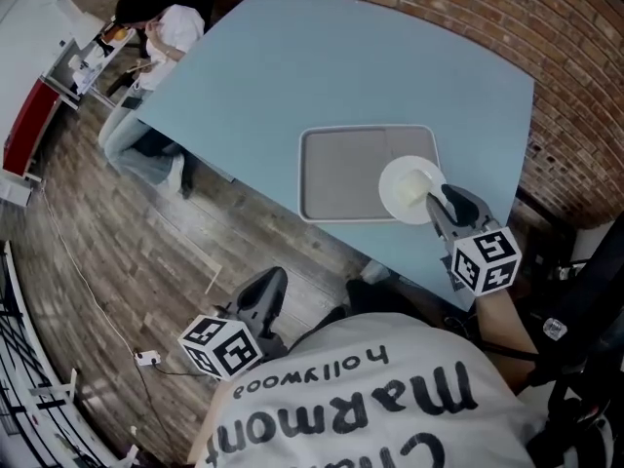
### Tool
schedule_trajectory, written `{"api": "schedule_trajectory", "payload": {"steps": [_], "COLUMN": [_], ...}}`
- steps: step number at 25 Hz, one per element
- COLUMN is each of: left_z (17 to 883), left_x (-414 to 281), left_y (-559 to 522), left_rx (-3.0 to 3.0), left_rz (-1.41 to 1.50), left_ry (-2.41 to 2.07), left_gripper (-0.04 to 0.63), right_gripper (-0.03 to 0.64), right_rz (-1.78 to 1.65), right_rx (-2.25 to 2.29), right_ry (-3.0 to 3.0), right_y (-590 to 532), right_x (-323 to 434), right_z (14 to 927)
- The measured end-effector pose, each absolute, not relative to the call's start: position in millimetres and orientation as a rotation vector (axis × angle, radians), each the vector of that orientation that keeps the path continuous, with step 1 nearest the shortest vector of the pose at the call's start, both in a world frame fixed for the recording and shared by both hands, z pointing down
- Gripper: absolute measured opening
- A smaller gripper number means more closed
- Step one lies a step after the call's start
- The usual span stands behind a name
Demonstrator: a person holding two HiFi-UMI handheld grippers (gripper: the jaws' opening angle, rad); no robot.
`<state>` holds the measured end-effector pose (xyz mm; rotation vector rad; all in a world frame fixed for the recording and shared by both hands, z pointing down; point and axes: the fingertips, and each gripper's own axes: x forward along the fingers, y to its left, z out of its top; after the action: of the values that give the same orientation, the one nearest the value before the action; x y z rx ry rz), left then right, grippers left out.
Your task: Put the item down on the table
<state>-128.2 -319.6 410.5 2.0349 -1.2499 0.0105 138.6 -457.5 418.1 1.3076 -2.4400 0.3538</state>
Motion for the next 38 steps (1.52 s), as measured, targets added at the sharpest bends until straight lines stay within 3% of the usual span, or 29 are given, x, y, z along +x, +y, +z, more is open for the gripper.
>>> {"api": "schedule_trajectory", "payload": {"steps": [4,9,25,38], "left_z": [413,411,414,417], "left_x": [-129,-131,-115,-155], "left_y": [-298,-267,-172,-157], "left_rx": [2.051,2.092,2.221,2.174], "left_rz": [0.016,0.024,0.025,-0.029], "left_ry": [-1.201,-1.139,-0.922,-0.975], "left_gripper": [0.008,0.008,0.008,0.008], "right_gripper": [0.083,0.038,0.032,0.009], "right_rz": [0.566,0.516,0.786,0.729], "right_rx": [1.3,1.304,1.398,1.419], "right_ry": [-2.633,-2.575,-2.408,-2.364], "right_y": [-426,-373,-190,-167], "right_x": [120,116,102,99], "right_z": [385,373,421,410]}}
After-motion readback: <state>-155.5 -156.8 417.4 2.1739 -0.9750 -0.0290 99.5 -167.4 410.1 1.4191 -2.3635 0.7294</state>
